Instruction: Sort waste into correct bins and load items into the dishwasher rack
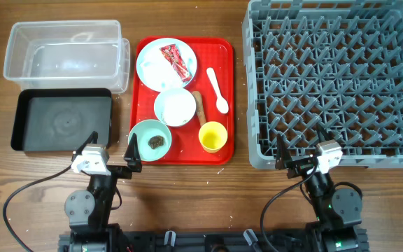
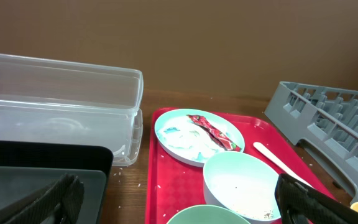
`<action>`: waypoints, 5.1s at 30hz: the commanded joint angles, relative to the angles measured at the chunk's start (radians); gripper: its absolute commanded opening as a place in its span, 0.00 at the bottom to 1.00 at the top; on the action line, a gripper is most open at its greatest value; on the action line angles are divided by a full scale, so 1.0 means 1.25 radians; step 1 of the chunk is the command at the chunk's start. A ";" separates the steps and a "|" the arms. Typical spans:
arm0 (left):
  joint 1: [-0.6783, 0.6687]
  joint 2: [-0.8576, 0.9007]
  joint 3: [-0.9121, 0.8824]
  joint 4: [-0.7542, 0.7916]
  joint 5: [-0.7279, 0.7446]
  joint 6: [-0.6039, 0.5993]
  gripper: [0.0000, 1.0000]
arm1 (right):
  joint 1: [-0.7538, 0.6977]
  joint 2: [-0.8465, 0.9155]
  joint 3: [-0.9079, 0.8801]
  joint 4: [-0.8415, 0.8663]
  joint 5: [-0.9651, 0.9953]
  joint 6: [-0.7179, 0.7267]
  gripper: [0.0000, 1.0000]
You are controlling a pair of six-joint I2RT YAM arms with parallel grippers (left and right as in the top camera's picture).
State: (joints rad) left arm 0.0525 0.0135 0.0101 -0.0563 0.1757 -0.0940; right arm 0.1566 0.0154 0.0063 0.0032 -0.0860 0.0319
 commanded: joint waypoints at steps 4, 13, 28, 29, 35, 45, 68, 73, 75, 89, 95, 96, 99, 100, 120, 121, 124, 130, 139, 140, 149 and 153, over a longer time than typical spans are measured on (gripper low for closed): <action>-0.004 -0.009 -0.004 -0.004 -0.008 0.006 1.00 | 0.005 -0.001 -0.001 0.002 -0.009 -0.003 1.00; -0.004 -0.009 -0.003 -0.004 -0.008 0.006 1.00 | 0.005 -0.001 -0.001 0.002 -0.009 -0.003 1.00; -0.004 -0.009 -0.003 -0.004 -0.008 0.006 1.00 | 0.005 -0.001 -0.001 0.000 0.032 -0.026 1.00; -0.004 -0.009 -0.003 -0.004 -0.008 0.006 1.00 | 0.005 -0.001 -0.001 -0.001 0.032 -0.026 1.00; -0.004 -0.009 -0.003 -0.004 -0.008 0.006 1.00 | 0.005 -0.001 -0.001 0.000 0.033 -0.026 1.00; -0.004 -0.009 -0.003 0.009 0.005 0.000 1.00 | 0.005 0.004 0.049 0.038 -0.001 -0.064 1.00; -0.073 1.029 1.138 -0.469 -0.001 0.009 1.00 | 0.005 0.977 1.277 -0.704 -0.012 -0.303 1.00; -0.138 1.409 1.490 -0.689 -0.005 0.009 1.00 | 0.005 1.077 1.310 -0.768 -0.016 -0.316 1.00; -0.148 1.533 1.501 -0.655 0.022 0.006 1.00 | 0.005 1.114 1.310 -0.805 -0.018 -0.312 1.00; -0.266 1.839 1.501 -0.555 -0.197 -0.229 1.00 | 0.005 1.179 1.309 -0.883 -0.080 -0.277 0.97; -0.261 1.885 1.499 -0.526 -0.217 -0.267 1.00 | 0.005 1.179 1.308 -0.893 -0.080 -0.249 0.97; -0.261 1.893 1.499 -0.526 -0.217 -0.266 0.99 | 0.005 1.179 1.308 -0.893 -0.080 -0.246 0.97; -0.264 1.911 1.499 -0.540 -0.217 -0.266 0.60 | 0.005 1.179 1.308 -0.893 -0.078 -0.228 0.86; -0.266 1.922 1.499 -0.556 -0.217 -0.266 0.40 | 0.005 1.179 1.308 -0.893 -0.077 -0.204 0.84; -0.015 1.637 1.656 -0.760 -0.218 -0.157 0.04 | 0.005 1.179 1.308 -0.891 -0.078 -0.169 0.86; 0.009 1.650 1.656 -0.752 -0.218 -0.158 0.04 | 0.005 1.179 1.308 -0.890 -0.080 -0.169 0.86; 0.077 1.716 1.656 -0.718 -0.217 -0.158 0.12 | 0.005 1.179 1.308 -0.890 -0.080 -0.169 0.86; 0.107 1.764 1.656 -0.712 -0.217 -0.161 1.00 | 0.005 1.179 1.308 -0.889 -0.080 -0.164 0.88; 0.070 1.615 1.657 -0.877 -0.070 -0.096 0.95 | 0.005 1.179 1.308 -0.885 -0.080 -0.105 1.00; 0.058 1.597 1.657 -0.917 -0.035 -0.098 0.94 | 0.005 1.179 1.308 -0.880 -0.080 -0.082 1.00; -0.169 1.560 1.611 -1.111 0.026 -0.098 0.89 | 0.005 1.179 1.308 -0.868 -0.080 -0.061 1.00; -0.258 1.560 1.565 -1.105 0.025 -0.102 0.80 | 0.005 1.179 1.308 -0.870 -0.080 -0.061 1.00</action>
State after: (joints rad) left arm -0.2173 1.9614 1.9999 -1.4364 0.1928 -0.2287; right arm 0.1566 1.4757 1.6268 -1.0859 -0.1684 -0.0597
